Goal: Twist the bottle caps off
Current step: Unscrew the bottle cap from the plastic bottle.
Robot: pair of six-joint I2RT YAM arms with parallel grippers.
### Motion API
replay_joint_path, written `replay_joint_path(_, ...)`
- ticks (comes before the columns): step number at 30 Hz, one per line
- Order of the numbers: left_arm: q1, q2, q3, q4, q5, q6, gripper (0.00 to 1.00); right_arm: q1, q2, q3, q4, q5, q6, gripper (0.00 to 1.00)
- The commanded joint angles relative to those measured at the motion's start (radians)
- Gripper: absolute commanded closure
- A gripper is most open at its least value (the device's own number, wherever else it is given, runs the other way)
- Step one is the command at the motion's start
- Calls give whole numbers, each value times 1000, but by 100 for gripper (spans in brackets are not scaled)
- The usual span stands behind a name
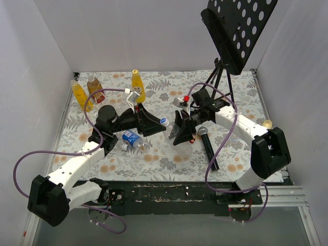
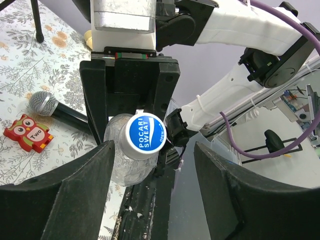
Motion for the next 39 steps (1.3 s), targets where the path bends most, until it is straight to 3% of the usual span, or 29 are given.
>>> replay_joint_path(1, -6, 0, -8, 38, -12, 24, 37, 8, 7, 40, 9, -41, 21, 99)
replay_joint_path(12, -35, 29, 0, 84, -66, 25, 49, 11, -1, 11, 80, -26, 87, 99)
replay_joint_path(14, -41, 40, 1, 87, -63, 23, 61, 13, -1, 11, 84, -24, 93, 99)
replay_joint_path(17, -43, 51, 4, 94, -65, 15, 99, 14, -2, 8, 91, -21, 98, 99)
replay_joint_path(26, -48, 6, -35, 131, -198, -64, 100, 19, -31, -37, 167, 60, 168, 99)
replay_joint_path(32, -159, -95, -42, -16, -578, -26, 100, 33, -126, -133, 411, 345, 395, 99)
replay_joint_path(39, -368, -87, -23, -142, -1114, -25, 100, 100, -182, -143, 437, 676, 478, 99)
